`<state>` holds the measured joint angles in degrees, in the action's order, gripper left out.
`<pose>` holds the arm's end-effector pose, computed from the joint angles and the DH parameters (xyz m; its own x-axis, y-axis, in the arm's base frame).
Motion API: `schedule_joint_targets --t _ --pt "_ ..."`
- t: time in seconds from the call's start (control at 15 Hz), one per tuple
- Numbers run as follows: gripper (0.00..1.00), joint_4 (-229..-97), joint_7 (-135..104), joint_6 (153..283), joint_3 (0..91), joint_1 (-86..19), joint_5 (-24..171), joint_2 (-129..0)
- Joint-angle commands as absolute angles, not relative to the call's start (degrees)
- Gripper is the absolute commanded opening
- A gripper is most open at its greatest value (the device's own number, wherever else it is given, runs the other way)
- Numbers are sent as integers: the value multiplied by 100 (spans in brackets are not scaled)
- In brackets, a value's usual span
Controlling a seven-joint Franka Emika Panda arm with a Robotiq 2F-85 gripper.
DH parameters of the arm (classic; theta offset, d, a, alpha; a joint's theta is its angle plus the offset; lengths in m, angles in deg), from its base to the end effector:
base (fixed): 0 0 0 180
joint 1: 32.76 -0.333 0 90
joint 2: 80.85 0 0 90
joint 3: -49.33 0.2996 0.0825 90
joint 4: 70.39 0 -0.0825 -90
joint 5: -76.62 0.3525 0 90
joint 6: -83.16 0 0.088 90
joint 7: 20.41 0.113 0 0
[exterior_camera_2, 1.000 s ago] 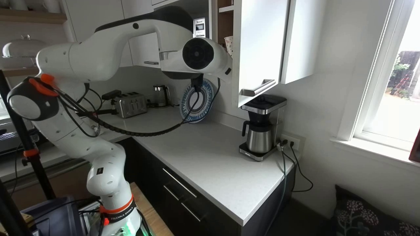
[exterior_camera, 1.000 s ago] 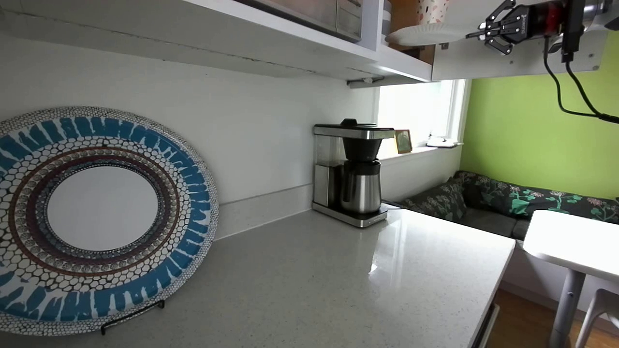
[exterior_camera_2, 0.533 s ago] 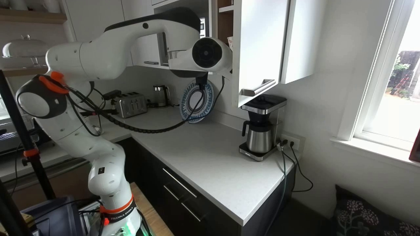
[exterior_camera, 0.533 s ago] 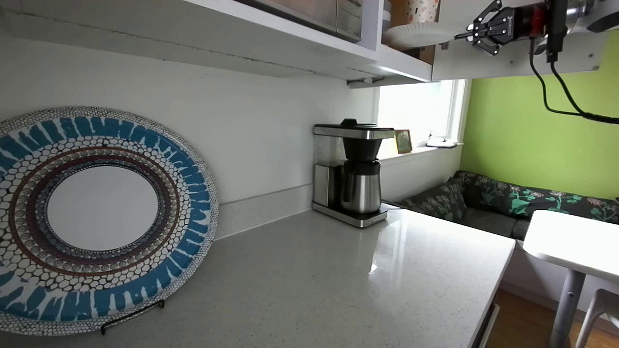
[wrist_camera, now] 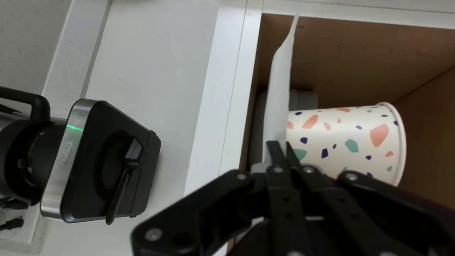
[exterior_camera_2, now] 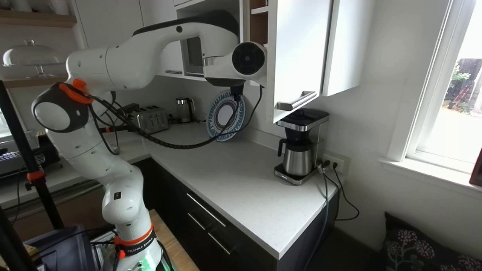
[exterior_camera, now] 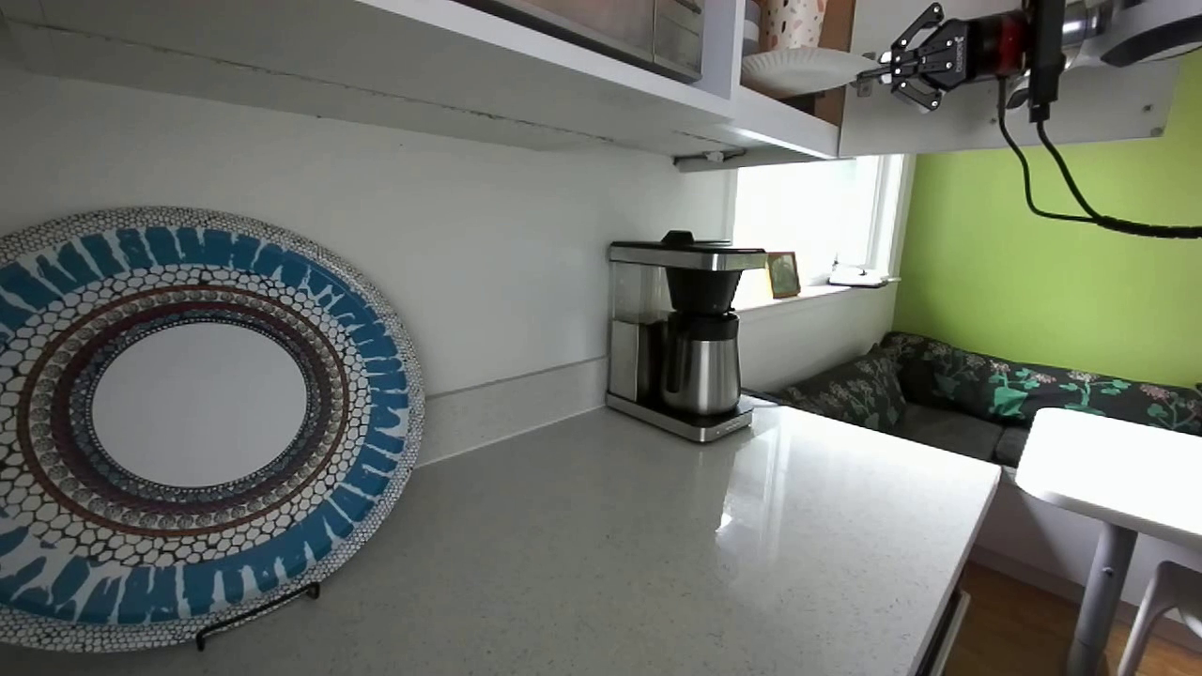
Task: Pick up the paper towel with a cup on top and put it in the bottom right shelf of the top wall cabinet
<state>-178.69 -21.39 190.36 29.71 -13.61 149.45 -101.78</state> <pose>0.3718 -0.2455 0.7202 0.5773 -0.8110 0.0946 -0.0790 -0.1708 -0.9821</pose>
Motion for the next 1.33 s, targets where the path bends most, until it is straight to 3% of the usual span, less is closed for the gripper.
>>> schedule_joint_targets --t 0.0,1.27 --pt "0 -17684 -2005 19253 3026 -1473 15069 -9965" --pt "0 -17447 -2041 19626 3177 -1671 15269 -9520"
